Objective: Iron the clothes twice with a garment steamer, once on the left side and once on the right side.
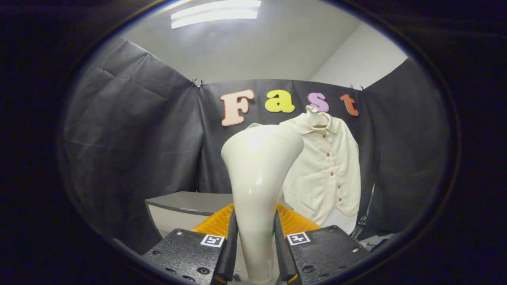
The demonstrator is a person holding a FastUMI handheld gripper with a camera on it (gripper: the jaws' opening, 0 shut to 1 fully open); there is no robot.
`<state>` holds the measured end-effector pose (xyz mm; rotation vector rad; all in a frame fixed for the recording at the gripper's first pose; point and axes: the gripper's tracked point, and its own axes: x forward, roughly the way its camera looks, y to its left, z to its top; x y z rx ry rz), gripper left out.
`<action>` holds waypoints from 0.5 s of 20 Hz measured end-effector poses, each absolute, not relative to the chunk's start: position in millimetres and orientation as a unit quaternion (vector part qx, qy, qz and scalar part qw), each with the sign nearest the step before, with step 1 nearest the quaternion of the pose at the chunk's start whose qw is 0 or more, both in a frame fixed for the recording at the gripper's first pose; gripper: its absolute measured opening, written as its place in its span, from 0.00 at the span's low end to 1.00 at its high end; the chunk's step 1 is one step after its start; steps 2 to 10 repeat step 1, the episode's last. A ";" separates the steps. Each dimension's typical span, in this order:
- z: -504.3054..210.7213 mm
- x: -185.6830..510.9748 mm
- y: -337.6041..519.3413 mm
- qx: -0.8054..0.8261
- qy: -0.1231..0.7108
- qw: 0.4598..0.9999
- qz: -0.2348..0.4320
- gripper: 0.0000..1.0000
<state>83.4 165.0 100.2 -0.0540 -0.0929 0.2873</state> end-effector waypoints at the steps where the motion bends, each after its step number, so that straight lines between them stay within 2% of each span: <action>1: 97.8 83.6 163.9 -0.026 -0.044 0.988 0.142 0.43; 10: 97.8 83.6 163.9 -0.026 -0.044 0.988 0.142 0.43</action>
